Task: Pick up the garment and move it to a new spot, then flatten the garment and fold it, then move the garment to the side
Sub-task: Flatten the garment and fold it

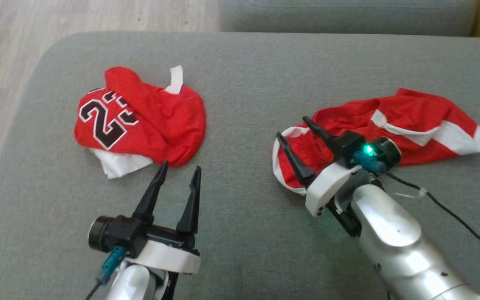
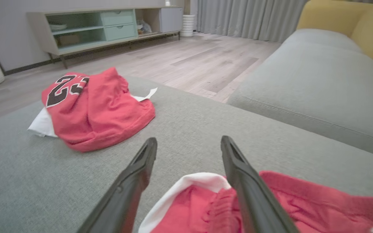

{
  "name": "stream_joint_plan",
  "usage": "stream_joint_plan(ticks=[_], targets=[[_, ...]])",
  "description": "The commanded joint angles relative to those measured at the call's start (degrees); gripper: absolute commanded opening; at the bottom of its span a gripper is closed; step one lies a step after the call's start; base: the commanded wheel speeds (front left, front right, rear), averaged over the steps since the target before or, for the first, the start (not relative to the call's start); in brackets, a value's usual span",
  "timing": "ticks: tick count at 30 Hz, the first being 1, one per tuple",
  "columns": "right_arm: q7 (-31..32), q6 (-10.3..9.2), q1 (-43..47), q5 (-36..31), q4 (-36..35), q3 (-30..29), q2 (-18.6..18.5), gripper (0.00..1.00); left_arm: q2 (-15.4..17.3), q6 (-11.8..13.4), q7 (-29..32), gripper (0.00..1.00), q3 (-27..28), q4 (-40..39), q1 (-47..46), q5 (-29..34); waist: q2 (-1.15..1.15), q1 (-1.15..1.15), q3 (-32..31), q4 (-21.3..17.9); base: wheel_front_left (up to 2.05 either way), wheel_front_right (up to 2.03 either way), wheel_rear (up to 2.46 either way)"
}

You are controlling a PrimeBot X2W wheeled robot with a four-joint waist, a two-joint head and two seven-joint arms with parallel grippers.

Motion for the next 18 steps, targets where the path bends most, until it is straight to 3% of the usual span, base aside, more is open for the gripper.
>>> stream_joint_plan(ticks=[1, 10, 18], targets=[[-1.3, -0.05, -0.9, 0.6, -2.3, -0.6, 0.9, 1.0, -0.1, 0.0, -0.3, 1.0, 2.4, -2.1, -1.1, 0.4, 0.0, 0.0, -1.2, -1.5, 0.0, 0.0, 0.0], [-2.5, -0.05, 4.8, -2.5, -7.6, -8.0, 0.9, 1.0, -0.1, -0.1, -0.3, 1.0, 3.1, -2.6, 0.5, 0.7, 0.0, 0.0, -4.7, -6.0, 0.0, 0.0, 0.0], [-1.8, -0.05, 16.7, -3.9, -15.2, -20.4, 0.9, 1.0, -0.1, 0.2, -0.3, 1.0, 2.8, -3.1, 0.8, 0.4, 0.0, 0.0, -4.9, -7.7, 0.0, 0.0, 0.0]])
